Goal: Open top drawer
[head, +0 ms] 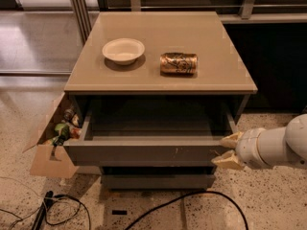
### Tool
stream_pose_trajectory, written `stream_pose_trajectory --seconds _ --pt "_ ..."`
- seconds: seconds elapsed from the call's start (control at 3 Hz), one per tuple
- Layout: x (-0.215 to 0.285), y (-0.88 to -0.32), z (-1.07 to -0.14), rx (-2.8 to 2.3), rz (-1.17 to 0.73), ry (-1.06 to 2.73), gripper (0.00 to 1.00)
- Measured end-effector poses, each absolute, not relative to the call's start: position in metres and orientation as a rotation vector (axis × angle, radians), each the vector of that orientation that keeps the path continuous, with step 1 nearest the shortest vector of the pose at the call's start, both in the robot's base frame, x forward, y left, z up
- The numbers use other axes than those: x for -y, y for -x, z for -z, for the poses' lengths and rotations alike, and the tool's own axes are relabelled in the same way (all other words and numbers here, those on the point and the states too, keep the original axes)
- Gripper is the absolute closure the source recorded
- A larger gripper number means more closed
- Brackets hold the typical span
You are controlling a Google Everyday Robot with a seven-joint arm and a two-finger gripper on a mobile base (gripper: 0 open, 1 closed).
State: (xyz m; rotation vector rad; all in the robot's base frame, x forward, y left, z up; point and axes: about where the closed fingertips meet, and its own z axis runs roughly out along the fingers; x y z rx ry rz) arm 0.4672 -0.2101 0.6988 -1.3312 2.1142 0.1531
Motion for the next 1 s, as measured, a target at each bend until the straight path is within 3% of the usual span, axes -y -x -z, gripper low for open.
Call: stream_pose_trajectory --seconds 0.33,1.0 --pt "0.210 -0.467 -0.699 -2.114 -0.153 1.331 0.00" --pt "0.186 -0.488 -0.694 -2.070 -0.152 1.385 0.00"
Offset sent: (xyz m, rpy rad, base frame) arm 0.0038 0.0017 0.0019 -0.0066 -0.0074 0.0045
